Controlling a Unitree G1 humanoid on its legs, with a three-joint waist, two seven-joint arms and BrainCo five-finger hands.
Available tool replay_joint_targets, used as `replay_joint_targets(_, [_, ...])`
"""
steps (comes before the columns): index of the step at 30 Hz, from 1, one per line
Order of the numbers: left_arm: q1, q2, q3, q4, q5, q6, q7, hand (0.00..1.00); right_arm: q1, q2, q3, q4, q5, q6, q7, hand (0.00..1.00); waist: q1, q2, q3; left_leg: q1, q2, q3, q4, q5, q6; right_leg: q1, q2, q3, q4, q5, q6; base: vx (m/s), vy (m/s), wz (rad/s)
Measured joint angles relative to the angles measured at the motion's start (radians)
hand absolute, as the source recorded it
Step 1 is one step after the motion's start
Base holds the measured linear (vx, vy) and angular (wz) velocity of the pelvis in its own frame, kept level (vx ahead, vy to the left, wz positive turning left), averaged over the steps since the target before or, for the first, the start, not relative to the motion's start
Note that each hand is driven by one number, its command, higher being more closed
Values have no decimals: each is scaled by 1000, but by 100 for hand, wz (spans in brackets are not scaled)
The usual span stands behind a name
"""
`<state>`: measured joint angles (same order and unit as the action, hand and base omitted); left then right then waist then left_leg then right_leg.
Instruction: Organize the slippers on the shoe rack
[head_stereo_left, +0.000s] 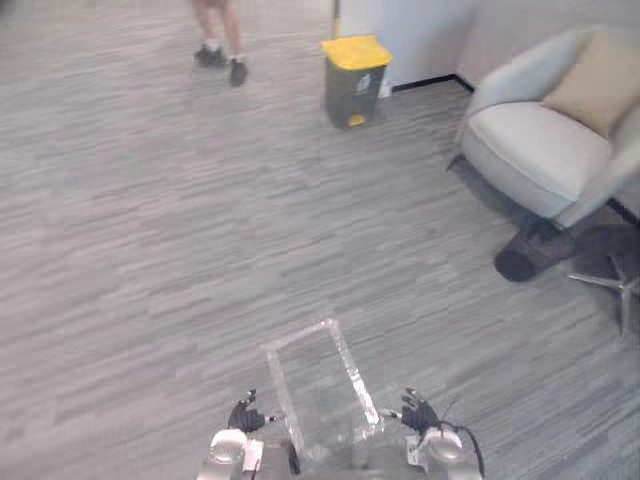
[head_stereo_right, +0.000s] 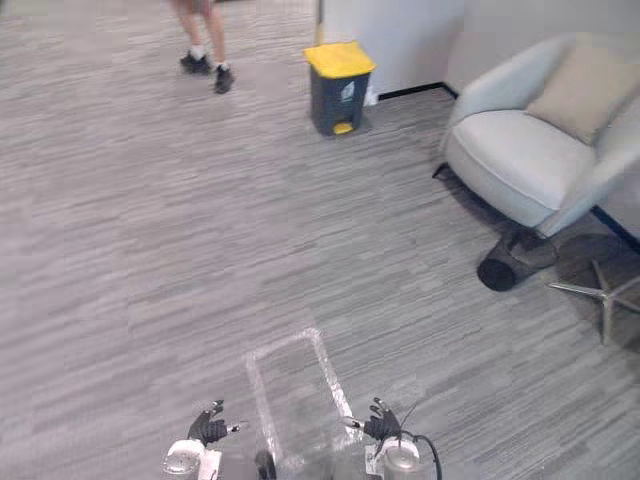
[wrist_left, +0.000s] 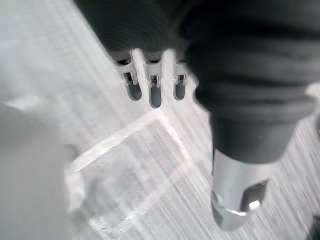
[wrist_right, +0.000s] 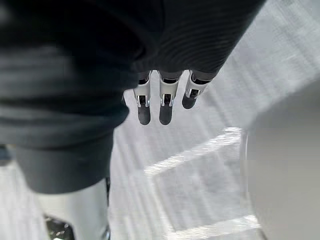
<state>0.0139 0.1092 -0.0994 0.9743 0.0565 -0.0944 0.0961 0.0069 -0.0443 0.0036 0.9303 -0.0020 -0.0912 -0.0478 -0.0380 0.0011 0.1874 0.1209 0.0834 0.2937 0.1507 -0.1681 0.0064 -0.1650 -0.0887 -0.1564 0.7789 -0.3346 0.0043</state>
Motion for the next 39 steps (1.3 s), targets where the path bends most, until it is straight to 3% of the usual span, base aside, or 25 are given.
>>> replay_joint_targets(2, [-11, 0, 0, 0, 0, 1, 0, 0, -16, -3, -1, -1, 0, 0, -1, 0, -13, 3, 7, 34, 12, 27, -37, 0, 0, -66, 3, -79, -104, 1, 2, 325, -2, -20])
replay_joint_targets(4, [-15, -4, -3, 0, 0, 2, -1, 0, -19, -9, -2, -3, -1, 0, -2, 0, -16, 2, 11, 69, 17, 63, -56, -4, -7, -104, 1, -153, -256, 56, -18, 364, -18, -31])
replay_joint_targets(5, [-3, -3, -6, 0, 0, 2, -3, 0, -10, -12, -1, -1, -1, 1, -4, 0, -15, -12, 6, 102, 2, 80, -61, -24, -42, -103, 2, -188, -397, 205, -46, 487, -70, -51])
replay_joint_targets(6, [0, -22, -5, 22, 1, 6, -5, 0, -3, -34, -4, 3, -7, 1, -3, 0, -16, -1, 11, 148, 1, 81, -60, -70, -104, -108, 5, -188, -390, 264, -111, 414, -67, -55])
replay_joint_targets(7, [-1, -28, -5, 23, 1, 8, -6, 0, -6, -41, -7, 4, -6, 2, -4, 0, -16, 12, 12, 152, 11, 84, -59, -73, -108, -112, 15, -187, -379, 259, -113, 478, -101, -31])
replay_joint_targets(8, [-3, -38, -8, 23, 4, 9, -14, 0, -6, -49, -38, 3, -7, 2, -9, 0, -33, 33, 5, 134, 25, 76, -23, -72, -109, -112, 25, -190, -386, 210, -104, 224, -50, -4])
replay_joint_targets(9, [-9, -42, -7, 22, 5, 11, -13, 0, -8, -48, -48, 2, -7, 1, -10, 0, -40, 38, 8, 127, 31, 75, 0, -72, -109, -110, 29, -191, -387, 204, -106, 449, -149, -2])
replay_joint_targets(11, [-19, -57, 8, 17, 11, 15, -15, 0, 3, -37, -79, 0, -1, 5, -12, 0, -42, 48, 17, 38, 118, 64, 309, -62, -121, -10, 81, -178, -459, 190, -115, 442, -192, -19])
replay_joint_targets(12, [-16, -62, 14, 13, 12, 15, -15, 0, 7, -35, -78, -3, -1, 5, -12, 0, -39, 48, 17, 23, 137, 60, 375, -53, -131, 15, 89, -172, -475, 189, -117, 408, -111, -59])
replay_joint_targets(13, [5, -91, 46, -13, 15, 13, -16, 0, 17, -35, -74, -6, 0, 8, -11, 0, -21, 46, 16, -20, 174, 46, 563, -72, -146, 90, 113, -135, -519, 182, -126, 425, -3, -86])
replay_joint_targets(14, [15, -111, 52, -30, 18, 13, -17, 0, 23, -34, -74, -16, 1, 8, -12, 0, -14, 45, 16, -70, 183, 40, 658, -86, -124, 140, 125, -97, -551, 180, -126, 345, 16, -93])
replay_joint_targets(17, [21, -130, 59, -40, 18, 13, -17, 0, 25, -33, -74, -16, 2, 11, -12, 0, -8, 36, 17, -152, 175, 27, 659, -118, -111, 178, 129, -22, -575, 181, -122, 214, 68, -89])
replay_joint_targets(19, [18, -130, 72, -45, 19, 12, -15, 0, 25, -26, -74, -9, 2, 14, -12, 0, 18, 33, 18, -205, 129, -88, 491, -136, -114, 189, 131, 91, -574, 187, -103, 202, 150, -158])
replay_joint_targets(21, [15, -128, 73, -39, 18, 12, -12, 0, 28, -24, -74, -2, 2, 13, -13, 0, 25, 38, 15, -217, 71, -264, 337, -135, -123, 192, 132, 169, -574, 190, -72, 158, 203, -147])
replay_joint_targets(22, [15, -131, 71, -35, 16, 12, -12, 0, 32, -31, -71, 4, 1, 14, -14, 0, 27, 47, 9, -220, 43, -396, 241, -116, -118, 189, 135, 224, -575, 188, -45, 147, 269, -121])
replay_joint_targets(23, [16, -136, 70, -25, 11, 12, -12, 0, 34, -41, -68, 5, 1, 13, -14, 0, 27, 64, -1, -224, 45, -441, 195, -51, -114, 183, 144, 254, -575, 186, -26, 193, 452, -151])
replay_joint_targets(24, [10, -135, 71, -5, 6, 13, -11, 0, 35, -46, -70, 13, 1, 15, -17, 0, 26, 75, -9, -216, 51, -431, 186, -31, -143, 183, 148, 301, -576, 181, 0, 133, 348, -91])
replay_joint_targets(25, [8, -134, 71, -2, 4, 13, -11, 0, 36, -44, -69, 13, 1, 15, -16, 0, 25, 67, -12, -211, 45, -421, 182, -29, -140, 184, 141, 308, -577, 185, 10, 95, 362, -89])
replay_joint_targets(27, [13, -87, 70, -1, -1, 13, -9, 0, 59, -11, -69, 9, 1, 16, -15, 0, 31, -1, -43, -195, 6, -320, 125, -15, -103, 147, 81, 373, -594, 198, 53, 32, 306, -80])
replay_joint_targets(29, [10, -71, 70, -1, 0, 13, -8, 0, 63, 3, -69, 8, 1, 20, -15, 0, 30, -27, -52, -185, -14, -269, 100, -9, -85, 134, 58, 416, -618, 218, 81, 20, 260, -78])
replay_joint_targets(31, [8, -68, 70, -1, -1, 13, -7, 0, 65, 4, -59, 9, 1, 21, -14, 0, 36, -34, -47, -160, -28, -207, 76, -3, -66, 121, 40, 448, -623, 237, 105, -7, 217, -97])
replay_joint_targets(33, [6, -66, 70, -1, -1, 13, -7, 0, 51, 3, -46, 9, 2, 22, -13, 0, 39, -30, -39, -136, -25, -138, 57, -1, -53, 94, 20, 380, -617, 264, 108, -74, 126, -93])
replay_joint_targets(35, [8, -61, 67, -1, -1, 14, -6, 0, 38, 2, -39, 10, 2, 21, -12, 0, 35, -27, -35, -118, -21, -63, 34, 5, -43, 44, -59, 51, -518, 243, 66, -89, 77, -79])
replay_joint_targets(37, [9, -59, 65, 0, -1, 15, -6, 0, 38, 2, -40, 25, 1, 18, -13, 0, 38, -28, -36, -97, -11, -38, 27, 5, -44, 58, -80, -55, -470, 200, 45, 14, -34, -49])
replay_joint_targets(39, [2, -59, 59, 14, -1, 15, -7, 0, 40, -5, -42, 37, 1, 10, -13, 0, 31, -29, -38, -74, -6, -35, 20, 6, -59, 67, -64, -63, -489, 205, 40, 35, -105, -27])
